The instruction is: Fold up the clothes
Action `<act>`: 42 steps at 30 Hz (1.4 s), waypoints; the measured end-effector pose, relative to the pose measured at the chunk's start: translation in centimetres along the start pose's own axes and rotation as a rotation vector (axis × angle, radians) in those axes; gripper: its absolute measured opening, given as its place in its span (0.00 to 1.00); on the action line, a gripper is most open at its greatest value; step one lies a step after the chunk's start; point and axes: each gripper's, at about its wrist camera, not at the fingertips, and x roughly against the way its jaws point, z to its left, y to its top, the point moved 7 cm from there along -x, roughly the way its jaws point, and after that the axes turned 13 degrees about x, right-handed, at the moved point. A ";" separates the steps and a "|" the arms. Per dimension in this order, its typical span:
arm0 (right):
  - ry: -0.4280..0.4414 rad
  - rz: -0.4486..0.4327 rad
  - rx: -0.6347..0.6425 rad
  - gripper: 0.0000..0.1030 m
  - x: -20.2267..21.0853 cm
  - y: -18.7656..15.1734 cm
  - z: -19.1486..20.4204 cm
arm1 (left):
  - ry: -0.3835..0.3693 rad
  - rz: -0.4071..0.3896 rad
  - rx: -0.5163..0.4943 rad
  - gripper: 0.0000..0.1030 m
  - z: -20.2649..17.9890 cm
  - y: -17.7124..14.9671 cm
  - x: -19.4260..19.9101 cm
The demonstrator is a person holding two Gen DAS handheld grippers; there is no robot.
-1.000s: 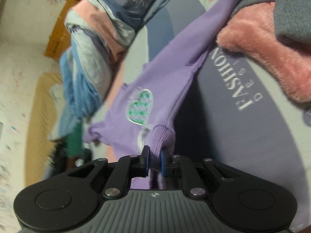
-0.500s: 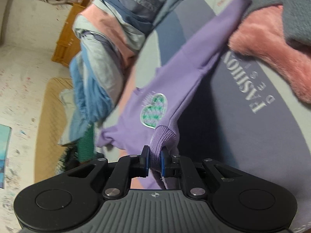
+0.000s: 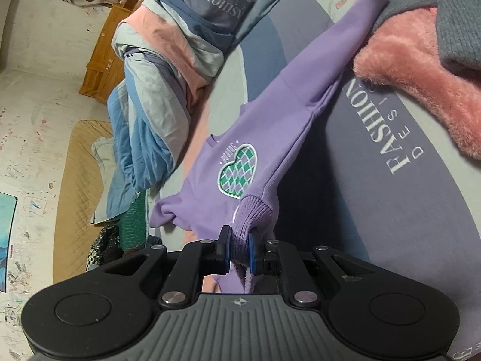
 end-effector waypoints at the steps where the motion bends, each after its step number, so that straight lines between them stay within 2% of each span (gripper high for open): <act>1: -0.003 0.000 -0.002 0.11 0.0 0.0 -0.2 | 0.023 0.006 -0.031 0.23 -0.3 0.1 0.0; 4: -0.016 0.006 -0.006 0.11 0.1 -0.2 -0.7 | 0.122 -0.026 -0.197 0.16 -2.5 -0.1 0.9; 6: -0.036 0.017 0.008 0.11 0.1 -0.6 -1.1 | 0.191 -0.053 -0.315 0.15 -4.2 -0.3 1.7; 7: -0.044 0.030 0.016 0.11 0.0 -0.9 -1.2 | 0.228 -0.083 -0.408 0.15 -5.5 -0.9 2.5; 10: -0.058 0.079 0.058 0.11 -0.4 -2.3 -1.2 | 0.326 -0.239 -0.810 0.15 -11.1 -4.3 6.0; 13: -0.101 0.119 0.127 0.11 -0.9 -3.7 -1.2 | 0.368 -0.454 -1.333 0.14 -15.8 -10.2 8.8; 14: -0.121 0.131 0.152 0.11 -1.1 -4.2 -1.3 | 0.383 -0.508 -1.475 0.14 -16.5 -11.9 9.4; 15: -0.145 0.150 0.161 0.11 -1.5 -4.7 -1.8 | 0.404 -0.517 -1.551 0.14 -16.3 -12.7 9.6; 17: -0.194 0.188 0.178 0.11 -2.2 -5.7 -3.0 | 0.492 -0.435 -1.537 0.14 -14.4 -11.7 9.6; 18: -0.218 0.206 0.187 0.11 -2.6 -6.2 -3.6 | 0.555 -0.396 -1.497 0.14 -13.1 -10.5 9.3; 21: -0.293 0.239 0.234 0.11 -3.6 -7.7 -5.1 | 0.724 -0.342 -1.335 0.14 -8.6 -6.3 9.7; 23: -0.341 0.260 0.264 0.11 -4.3 -8.7 -6.1 | 0.765 -0.302 -1.254 0.16 -7.0 -4.5 9.6; 24: -0.350 0.260 0.257 0.11 -4.4 -8.9 -6.5 | 0.776 -0.281 -1.218 0.22 -6.4 -3.8 9.5; 25: -0.359 0.260 0.250 0.11 -4.5 -9.1 -6.9 | 0.771 -0.266 -1.196 0.27 -6.1 -3.3 9.3; 27: -0.374 0.259 0.248 0.11 -4.8 -9.4 -7.4 | 0.730 -0.254 -1.189 0.51 -6.8 -2.8 8.8; 28: -0.379 0.259 0.253 0.11 -4.9 -9.4 -7.5 | 0.704 -0.262 -1.205 0.60 -7.5 -2.7 8.4; 29: -0.382 0.257 0.251 0.11 -5.0 -9.4 -7.4 | 0.675 -0.339 -1.140 0.77 -8.4 -2.2 8.3; 30: -0.385 0.255 0.250 0.11 -5.2 -9.4 -7.4 | 0.650 -0.393 -1.102 0.88 -9.2 -1.7 8.2; 32: -0.391 0.252 0.246 0.12 -5.4 -9.3 -7.4 | 0.602 -0.343 -1.152 0.94 -10.9 -0.5 7.1; 34: -0.390 0.241 0.211 0.12 -5.4 -9.4 -7.7 | 0.571 -0.208 -1.165 0.94 -11.7 0.8 5.2; 38: -0.406 0.231 0.180 0.13 -5.3 -10.1 -8.2 | 0.527 0.043 -1.223 0.85 -11.9 1.8 2.0; 40: -0.409 0.224 0.176 0.13 -5.3 -10.3 -8.2 | 0.590 0.112 -1.235 0.84 -11.0 2.5 0.6; 42: -0.411 0.218 0.172 0.13 -5.3 -10.6 -8.1 | 0.667 0.134 -1.239 0.81 -9.6 3.3 -0.3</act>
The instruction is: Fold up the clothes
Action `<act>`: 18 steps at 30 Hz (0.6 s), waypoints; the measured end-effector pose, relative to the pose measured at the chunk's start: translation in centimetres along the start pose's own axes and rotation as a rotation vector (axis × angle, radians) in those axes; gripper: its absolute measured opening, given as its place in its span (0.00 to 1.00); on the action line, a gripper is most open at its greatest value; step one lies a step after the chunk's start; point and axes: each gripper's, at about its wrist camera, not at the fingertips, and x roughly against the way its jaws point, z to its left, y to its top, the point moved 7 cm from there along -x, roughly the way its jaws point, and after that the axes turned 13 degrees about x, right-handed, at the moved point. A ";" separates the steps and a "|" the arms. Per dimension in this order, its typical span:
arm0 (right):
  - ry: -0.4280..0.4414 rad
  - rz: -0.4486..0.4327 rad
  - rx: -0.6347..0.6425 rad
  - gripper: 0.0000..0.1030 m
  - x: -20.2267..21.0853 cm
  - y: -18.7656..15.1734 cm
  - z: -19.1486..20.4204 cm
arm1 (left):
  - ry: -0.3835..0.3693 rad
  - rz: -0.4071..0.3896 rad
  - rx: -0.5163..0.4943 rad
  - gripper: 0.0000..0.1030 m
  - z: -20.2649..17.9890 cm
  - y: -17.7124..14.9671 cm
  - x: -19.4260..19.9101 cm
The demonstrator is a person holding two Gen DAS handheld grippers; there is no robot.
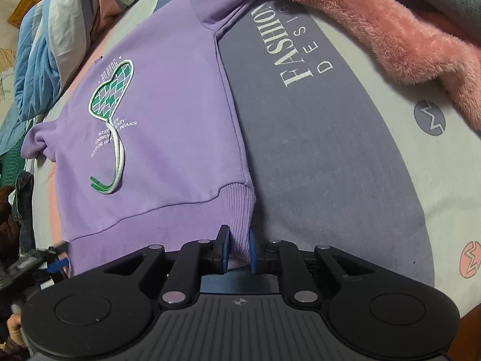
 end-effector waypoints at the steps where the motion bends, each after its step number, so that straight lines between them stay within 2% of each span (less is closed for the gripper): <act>1: -0.002 -0.003 -0.001 0.13 0.0 0.0 0.1 | 0.011 0.005 -0.006 0.81 0.1 -0.2 -0.3; 2: -0.004 -0.006 -0.002 0.13 0.1 0.0 0.2 | 0.013 -0.002 -0.011 0.78 0.0 -0.4 -0.3; 4: -0.007 -0.013 -0.005 0.13 0.1 0.0 0.3 | 0.009 -0.016 0.019 0.45 -0.1 -0.8 0.0; 5: -0.009 -0.016 -0.007 0.13 0.1 -0.1 0.3 | 0.004 -0.019 0.057 0.23 0.0 -0.9 0.2; 9: -0.009 -0.026 -0.021 0.13 0.1 -0.1 0.3 | -0.013 -0.049 0.189 0.12 0.2 -1.8 1.5; 14: -0.002 -0.054 -0.020 0.12 0.6 0.3 0.6 | -0.050 -0.141 0.246 0.09 -0.9 -2.8 6.4; 18: 0.026 -0.110 0.074 0.11 2.3 1.0 2.2 | -0.054 -0.195 0.232 0.09 -2.1 -2.8 10.4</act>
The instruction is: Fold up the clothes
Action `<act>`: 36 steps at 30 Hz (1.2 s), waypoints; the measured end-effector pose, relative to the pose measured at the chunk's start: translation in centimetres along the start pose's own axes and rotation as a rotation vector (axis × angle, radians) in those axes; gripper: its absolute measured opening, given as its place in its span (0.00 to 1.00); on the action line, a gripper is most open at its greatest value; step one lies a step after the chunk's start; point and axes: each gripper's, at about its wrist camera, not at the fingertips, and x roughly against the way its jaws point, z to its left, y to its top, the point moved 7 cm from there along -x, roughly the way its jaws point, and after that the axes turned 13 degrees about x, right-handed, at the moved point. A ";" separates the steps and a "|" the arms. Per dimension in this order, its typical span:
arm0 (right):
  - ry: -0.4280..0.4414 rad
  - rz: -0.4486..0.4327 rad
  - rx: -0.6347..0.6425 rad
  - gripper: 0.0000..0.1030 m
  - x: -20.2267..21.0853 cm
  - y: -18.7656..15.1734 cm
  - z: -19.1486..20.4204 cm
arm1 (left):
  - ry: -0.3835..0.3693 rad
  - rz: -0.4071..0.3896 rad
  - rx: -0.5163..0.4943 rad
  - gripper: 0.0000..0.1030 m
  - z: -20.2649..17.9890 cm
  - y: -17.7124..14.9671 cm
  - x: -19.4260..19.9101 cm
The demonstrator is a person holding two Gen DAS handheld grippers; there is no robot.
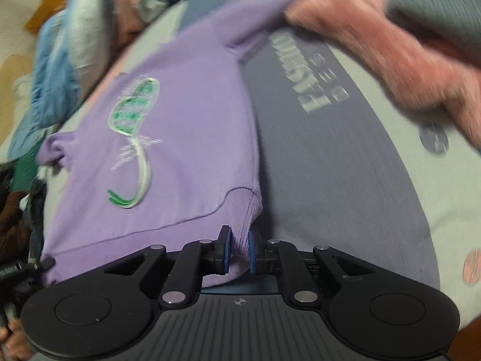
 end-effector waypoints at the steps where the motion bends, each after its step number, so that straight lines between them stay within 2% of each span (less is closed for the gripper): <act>1: 0.000 -0.011 0.028 0.11 0.5 0.1 0.4 | 0.019 -0.009 -0.035 0.09 -0.5 0.0 0.7; 4: -0.001 -0.042 0.110 0.11 2.1 0.5 1.4 | 0.088 -0.007 -0.127 0.07 -2.0 -0.9 2.4; 6: -0.039 -0.008 0.122 0.11 2.1 -0.1 0.7 | 0.137 0.029 -0.138 0.07 -1.8 -1.8 2.3; 8: -0.080 0.044 0.116 0.11 1.5 -1.0 -0.5 | 0.208 0.064 -0.143 0.07 -1.0 -2.8 1.2; 12: -0.094 0.155 0.059 0.11 -2.1 -3.4 -2.5 | 0.369 0.129 -0.191 0.08 1.5 -4.9 -3.0; 16: -0.124 0.185 0.070 0.11 -4.4 -3.8 -3.0 | 0.471 0.132 -0.317 0.10 1.4 -5.8 -5.5; 20: -0.119 0.188 0.080 0.12 -4.6 -4.0 -3.7 | 0.538 0.128 -0.452 0.20 1.6 -6.4 -6.3; 24: -0.121 0.231 0.032 0.18 -3.6 -5.1 -4.9 | 0.557 0.128 -0.480 0.32 2.0 -6.2 -5.3; 26: -0.147 0.215 0.022 0.18 -2.3 -4.9 -5.6 | 0.564 0.117 -0.495 0.32 2.0 -6.0 -4.5; 28: -0.153 0.153 0.012 0.18 -0.7 -3.7 -5.9 | 0.562 0.077 -0.529 0.42 1.3 -5.8 -3.1; 30: -0.156 0.101 0.015 0.26 0.1 -2.3 -6.0 | 0.527 0.020 -0.568 0.74 -0.1 -5.5 -1.6; 32: -0.156 0.057 0.029 0.35 0.2 -0.6 -6.0 | 0.466 -0.039 -0.607 0.92 -2.2 -5.4 -0.8; 34: -0.140 0.034 0.029 0.37 -0.4 0.6 -6.0 | 0.418 -0.081 -0.659 0.94 -4.6 -5.5 -0.8; 36: -0.110 0.029 0.015 0.41 -1.6 1.2 -6.0 | 0.384 -0.082 -0.705 0.97 -6.9 -5.9 -1.9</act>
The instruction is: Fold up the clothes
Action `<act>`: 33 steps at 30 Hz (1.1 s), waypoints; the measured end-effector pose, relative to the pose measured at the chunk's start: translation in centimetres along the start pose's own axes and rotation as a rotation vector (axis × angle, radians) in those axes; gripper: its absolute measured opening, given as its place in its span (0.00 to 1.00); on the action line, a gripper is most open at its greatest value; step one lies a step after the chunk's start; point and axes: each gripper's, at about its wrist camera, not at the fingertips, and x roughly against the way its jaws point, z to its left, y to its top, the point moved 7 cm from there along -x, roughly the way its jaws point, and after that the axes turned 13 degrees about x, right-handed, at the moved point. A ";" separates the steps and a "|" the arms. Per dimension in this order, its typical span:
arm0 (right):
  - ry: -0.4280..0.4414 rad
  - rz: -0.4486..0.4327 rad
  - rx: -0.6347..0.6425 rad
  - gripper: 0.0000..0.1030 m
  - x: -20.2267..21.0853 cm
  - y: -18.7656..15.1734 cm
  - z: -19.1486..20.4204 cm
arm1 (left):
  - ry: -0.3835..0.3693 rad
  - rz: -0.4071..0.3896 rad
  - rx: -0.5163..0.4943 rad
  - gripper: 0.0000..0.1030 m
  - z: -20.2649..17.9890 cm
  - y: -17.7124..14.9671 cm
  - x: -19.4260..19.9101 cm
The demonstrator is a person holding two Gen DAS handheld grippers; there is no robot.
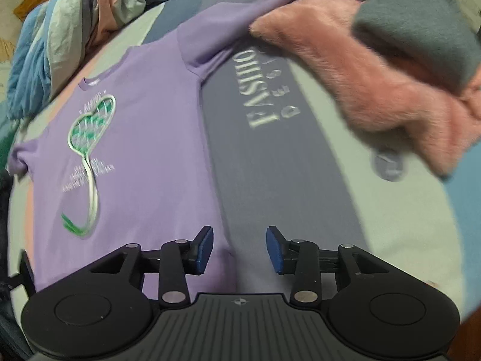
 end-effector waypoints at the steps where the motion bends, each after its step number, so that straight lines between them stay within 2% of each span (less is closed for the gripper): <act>1: 0.007 0.018 -0.021 0.41 -0.8 -0.4 0.1 | -0.017 0.000 -0.008 0.97 -1.2 0.6 -0.4; 4: 0.027 0.074 -0.083 0.40 -3.1 -1.4 0.6 | -0.063 0.020 -0.031 0.98 -4.0 1.3 -2.0; 6: 0.040 0.108 -0.121 0.32 -4.6 -2.1 0.9 | -0.056 0.061 -0.062 1.00 -5.6 0.9 -3.7; 9: 0.035 0.077 -0.042 0.13 -3.7 -2.4 1.9 | 0.093 0.199 -0.112 1.00 -5.6 -1.4 -7.1; 10: 0.046 0.071 -0.041 0.12 -3.1 -2.3 1.9 | 0.111 0.238 -0.099 1.00 -5.2 -2.3 -7.8; 12: 0.059 0.063 -0.037 0.11 -2.1 -2.3 1.9 | 0.069 0.278 -0.019 1.00 -3.8 -3.7 -7.8; 16: 0.003 0.120 0.056 0.11 -3.1 -3.8 1.9 | -0.001 0.353 0.094 1.00 -1.8 -5.5 -8.1; 20: -0.041 0.144 0.101 0.11 -4.2 -3.6 3.1 | 0.011 0.374 0.059 1.00 -2.3 -5.0 -8.4; 23: -0.040 0.153 0.104 0.14 -4.3 -3.6 3.1 | 0.029 0.360 0.029 1.00 -2.8 -4.9 -8.5; 28: 0.012 0.133 0.079 0.35 -4.9 -4.1 2.7 | 0.042 0.364 0.055 1.00 -2.7 -4.8 -8.3; 30: 0.030 0.119 0.110 0.51 -4.5 -4.3 3.4 | 0.054 0.370 0.063 1.00 -2.6 -4.6 -7.9; 33: 0.023 0.104 0.150 0.56 -3.5 -4.4 4.1 | 0.067 0.326 0.059 1.00 -2.8 -3.6 -6.1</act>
